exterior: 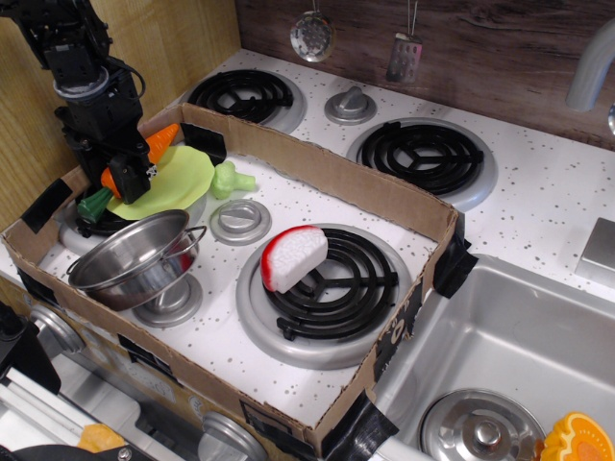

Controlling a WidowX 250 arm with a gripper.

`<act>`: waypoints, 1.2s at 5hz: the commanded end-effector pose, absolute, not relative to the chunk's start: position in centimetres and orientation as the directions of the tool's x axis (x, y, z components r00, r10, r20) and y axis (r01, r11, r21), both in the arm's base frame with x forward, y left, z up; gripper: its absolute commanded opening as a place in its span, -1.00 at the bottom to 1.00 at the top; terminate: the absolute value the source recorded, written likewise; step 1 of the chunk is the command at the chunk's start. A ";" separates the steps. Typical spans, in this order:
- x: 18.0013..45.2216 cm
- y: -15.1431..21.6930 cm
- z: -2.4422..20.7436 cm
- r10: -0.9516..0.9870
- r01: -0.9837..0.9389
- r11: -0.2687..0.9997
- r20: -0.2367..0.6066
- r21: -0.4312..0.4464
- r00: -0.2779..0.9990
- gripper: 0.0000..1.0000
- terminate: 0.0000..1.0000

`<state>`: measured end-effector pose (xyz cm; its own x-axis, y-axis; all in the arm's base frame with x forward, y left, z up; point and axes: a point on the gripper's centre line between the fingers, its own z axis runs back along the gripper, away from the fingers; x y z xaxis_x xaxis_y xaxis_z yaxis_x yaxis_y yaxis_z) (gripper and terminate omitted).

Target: Take carrot off plate

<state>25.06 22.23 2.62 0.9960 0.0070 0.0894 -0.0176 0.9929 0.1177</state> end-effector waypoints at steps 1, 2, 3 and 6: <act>24.7 21.8 8.1 0.037 -0.068 0.972 0.141 0.225 0.989 -1.00 -1.00; 24.3 20.0 10.6 0.062 -0.095 0.968 0.148 0.232 0.987 -1.00 -1.00; 23.8 17.7 11.8 0.057 -0.091 0.972 0.159 0.215 0.986 -1.00 -1.00; 23.0 6.1 13.2 0.116 -0.121 0.992 0.097 0.040 0.988 -1.00 -1.00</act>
<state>22.91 5.41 11.79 0.9924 0.1097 0.0558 -0.1113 0.9934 0.0271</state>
